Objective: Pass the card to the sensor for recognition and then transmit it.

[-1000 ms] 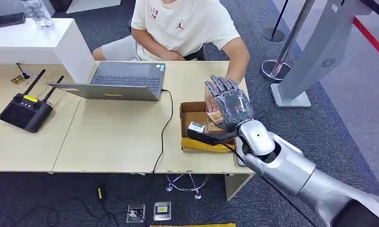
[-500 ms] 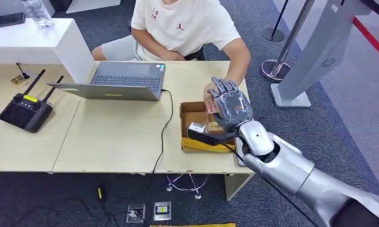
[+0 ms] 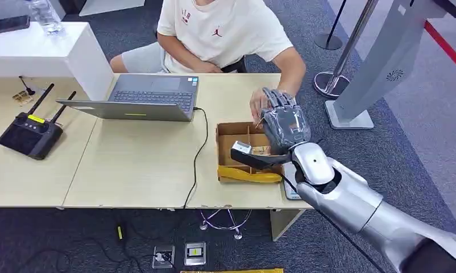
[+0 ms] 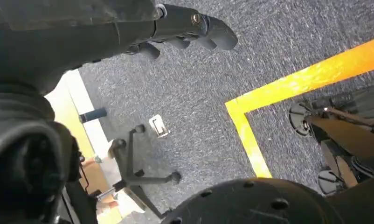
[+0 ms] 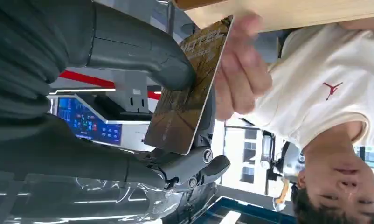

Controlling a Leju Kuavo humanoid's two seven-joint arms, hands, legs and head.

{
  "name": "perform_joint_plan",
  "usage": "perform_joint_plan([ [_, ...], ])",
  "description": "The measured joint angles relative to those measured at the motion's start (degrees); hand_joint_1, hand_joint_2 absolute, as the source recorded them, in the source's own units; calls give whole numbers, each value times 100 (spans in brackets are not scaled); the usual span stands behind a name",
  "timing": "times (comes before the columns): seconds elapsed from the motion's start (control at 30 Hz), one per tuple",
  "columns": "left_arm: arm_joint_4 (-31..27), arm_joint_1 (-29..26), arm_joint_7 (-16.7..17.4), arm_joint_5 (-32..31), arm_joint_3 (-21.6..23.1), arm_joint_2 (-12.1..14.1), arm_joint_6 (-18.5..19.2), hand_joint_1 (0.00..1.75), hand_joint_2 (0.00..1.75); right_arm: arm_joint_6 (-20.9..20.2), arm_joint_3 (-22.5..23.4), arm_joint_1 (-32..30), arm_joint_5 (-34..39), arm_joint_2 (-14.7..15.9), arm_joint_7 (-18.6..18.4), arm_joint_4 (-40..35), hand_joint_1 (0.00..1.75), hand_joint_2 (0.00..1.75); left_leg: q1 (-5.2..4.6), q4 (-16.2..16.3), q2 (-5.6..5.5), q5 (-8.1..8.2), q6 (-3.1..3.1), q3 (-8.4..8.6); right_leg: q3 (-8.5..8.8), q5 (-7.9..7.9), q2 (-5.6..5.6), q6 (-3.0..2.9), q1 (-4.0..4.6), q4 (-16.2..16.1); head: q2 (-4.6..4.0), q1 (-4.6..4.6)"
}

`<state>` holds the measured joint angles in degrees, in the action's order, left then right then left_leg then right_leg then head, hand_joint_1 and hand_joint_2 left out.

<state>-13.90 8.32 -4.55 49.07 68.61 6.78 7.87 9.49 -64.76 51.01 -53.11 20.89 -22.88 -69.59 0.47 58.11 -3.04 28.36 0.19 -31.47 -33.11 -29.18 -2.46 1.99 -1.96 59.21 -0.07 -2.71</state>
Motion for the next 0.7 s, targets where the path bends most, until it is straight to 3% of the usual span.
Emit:
perform_joint_plan([
  [0.7, -26, 5, 0, 57, 2, -2, 0, 0, 0, -35, 227, -109, -116, 112, -15, -88, 175, 175, 0, 0, 6, 0, 0, 6, 0, 0, -20, 0, 0, 0, 0, 0],
])
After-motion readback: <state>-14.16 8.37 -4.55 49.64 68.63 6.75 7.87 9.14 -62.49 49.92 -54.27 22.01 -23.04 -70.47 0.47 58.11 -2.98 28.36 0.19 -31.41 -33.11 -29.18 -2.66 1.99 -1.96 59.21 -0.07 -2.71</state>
